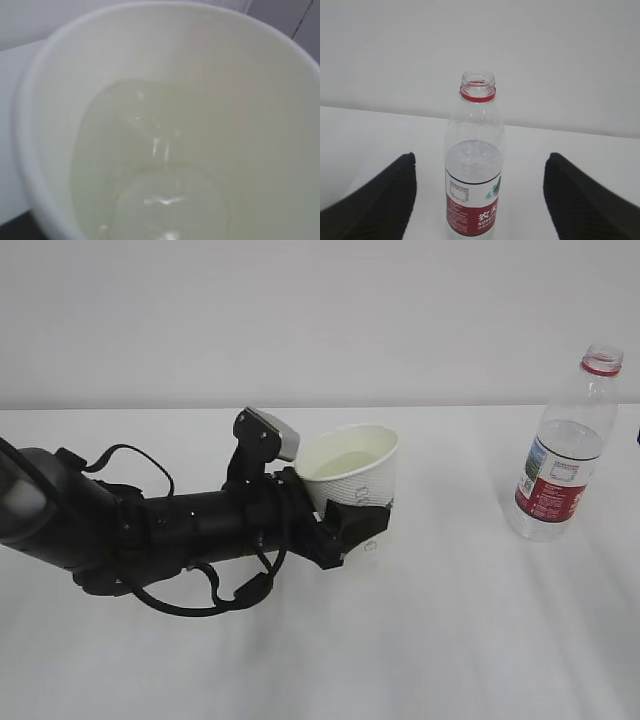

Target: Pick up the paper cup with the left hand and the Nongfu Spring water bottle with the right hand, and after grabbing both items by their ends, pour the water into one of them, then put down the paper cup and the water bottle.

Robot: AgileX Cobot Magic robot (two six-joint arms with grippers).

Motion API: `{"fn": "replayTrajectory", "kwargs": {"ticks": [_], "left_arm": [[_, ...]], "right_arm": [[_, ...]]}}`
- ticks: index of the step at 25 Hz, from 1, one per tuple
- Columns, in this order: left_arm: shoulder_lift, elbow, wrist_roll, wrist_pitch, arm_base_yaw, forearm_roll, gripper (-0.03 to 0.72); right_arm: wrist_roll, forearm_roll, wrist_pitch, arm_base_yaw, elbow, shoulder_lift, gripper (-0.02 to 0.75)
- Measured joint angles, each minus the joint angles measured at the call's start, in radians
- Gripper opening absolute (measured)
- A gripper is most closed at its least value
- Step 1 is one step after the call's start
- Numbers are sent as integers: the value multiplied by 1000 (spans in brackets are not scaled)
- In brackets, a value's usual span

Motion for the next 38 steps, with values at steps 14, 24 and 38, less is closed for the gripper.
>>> {"fn": "replayTrajectory", "kwargs": {"ticks": [14,24,38], "left_arm": [[0,4,31,-1,91,-8,498],[0,77,169,-15,113,-176,498],[0,128,285,-53,117,-423,496]], "right_arm": [[-2,0,10,0,0,0,594],[-10,0,12,0,0,0,594],[-10,0,13,0,0,0,593]]}}
